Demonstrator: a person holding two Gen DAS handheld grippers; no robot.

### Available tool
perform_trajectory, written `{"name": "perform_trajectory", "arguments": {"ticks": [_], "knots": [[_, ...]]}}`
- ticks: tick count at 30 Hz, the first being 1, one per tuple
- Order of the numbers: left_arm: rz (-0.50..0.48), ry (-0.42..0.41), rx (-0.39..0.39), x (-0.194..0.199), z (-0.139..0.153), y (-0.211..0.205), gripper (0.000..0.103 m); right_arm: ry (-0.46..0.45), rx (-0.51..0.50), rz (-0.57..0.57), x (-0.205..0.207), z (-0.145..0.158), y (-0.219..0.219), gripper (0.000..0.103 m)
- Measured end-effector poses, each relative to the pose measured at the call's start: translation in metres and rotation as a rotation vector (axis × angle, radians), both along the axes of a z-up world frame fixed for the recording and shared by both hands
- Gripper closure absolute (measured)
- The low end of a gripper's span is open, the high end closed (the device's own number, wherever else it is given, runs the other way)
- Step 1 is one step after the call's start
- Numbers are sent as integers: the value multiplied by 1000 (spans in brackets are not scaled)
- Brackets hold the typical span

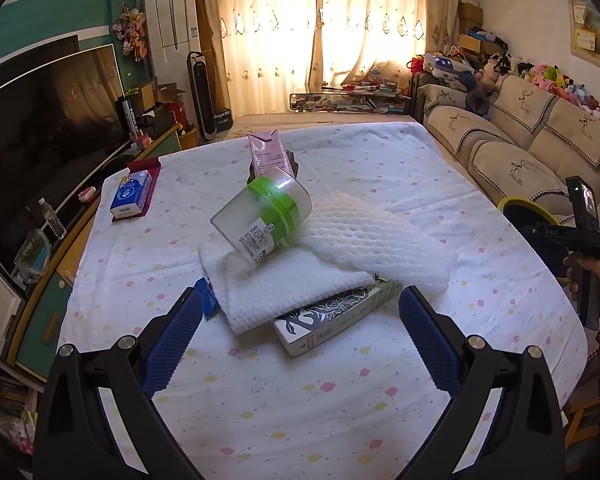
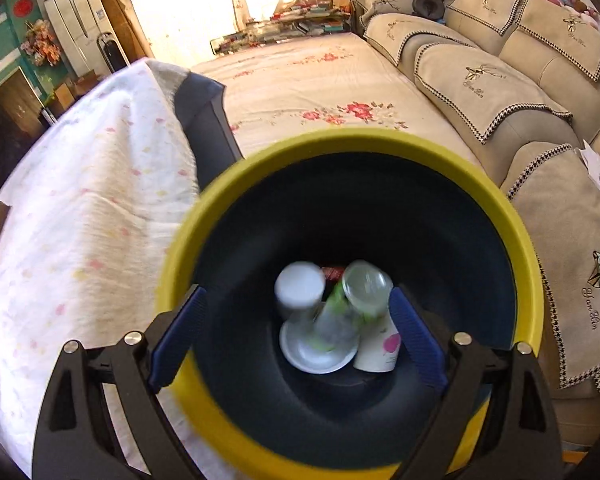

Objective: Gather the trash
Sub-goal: 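Carry the supplement bottle over the yellow bin and open the right tool, then lower the left tool onto the clear green-lidded jar and grasp it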

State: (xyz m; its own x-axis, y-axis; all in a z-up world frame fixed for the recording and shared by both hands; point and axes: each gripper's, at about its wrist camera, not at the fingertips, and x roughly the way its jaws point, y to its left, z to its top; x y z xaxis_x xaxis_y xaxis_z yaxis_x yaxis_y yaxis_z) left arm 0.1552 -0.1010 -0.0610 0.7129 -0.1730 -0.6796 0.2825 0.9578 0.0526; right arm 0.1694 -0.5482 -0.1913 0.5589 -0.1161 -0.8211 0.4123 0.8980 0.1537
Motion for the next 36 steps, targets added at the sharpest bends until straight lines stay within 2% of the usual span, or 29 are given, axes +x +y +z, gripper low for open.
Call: {"name": "perform_trajectory", "arguments": {"ticks": [2,6,10,16,21,25,30,33,34,36], "knots": [[1,7,10,2,-3,2,6,-23,-10,8,-7,8,6,14],[-1,34,-22,7,-7,10,6,-46,-8,24,-16,19,16,13],[-23,46,-10,17,-10,13,6,-59,-7,44,-19,27,23,13],[22,32,-5,52,2,21,7,-52,-9,60,-15,27,32,13],[52,43,-42,83,3,16,6,-39,0,80,-10,22,38,13],[50,36,-9,102,-2,8,6,-35,1,90,-9,20,40,13],[-20,36,66,113,-8,2,7,-35,2,89,-6,19,39,13],[-48,55,88,117,-12,3,20,-35,4,91,-5,18,38,13],[-62,76,78,120,-14,4,26,-34,6,93,-4,18,39,13],[-82,113,61,124,-19,6,31,-33,10,99,-2,18,40,13]]}}
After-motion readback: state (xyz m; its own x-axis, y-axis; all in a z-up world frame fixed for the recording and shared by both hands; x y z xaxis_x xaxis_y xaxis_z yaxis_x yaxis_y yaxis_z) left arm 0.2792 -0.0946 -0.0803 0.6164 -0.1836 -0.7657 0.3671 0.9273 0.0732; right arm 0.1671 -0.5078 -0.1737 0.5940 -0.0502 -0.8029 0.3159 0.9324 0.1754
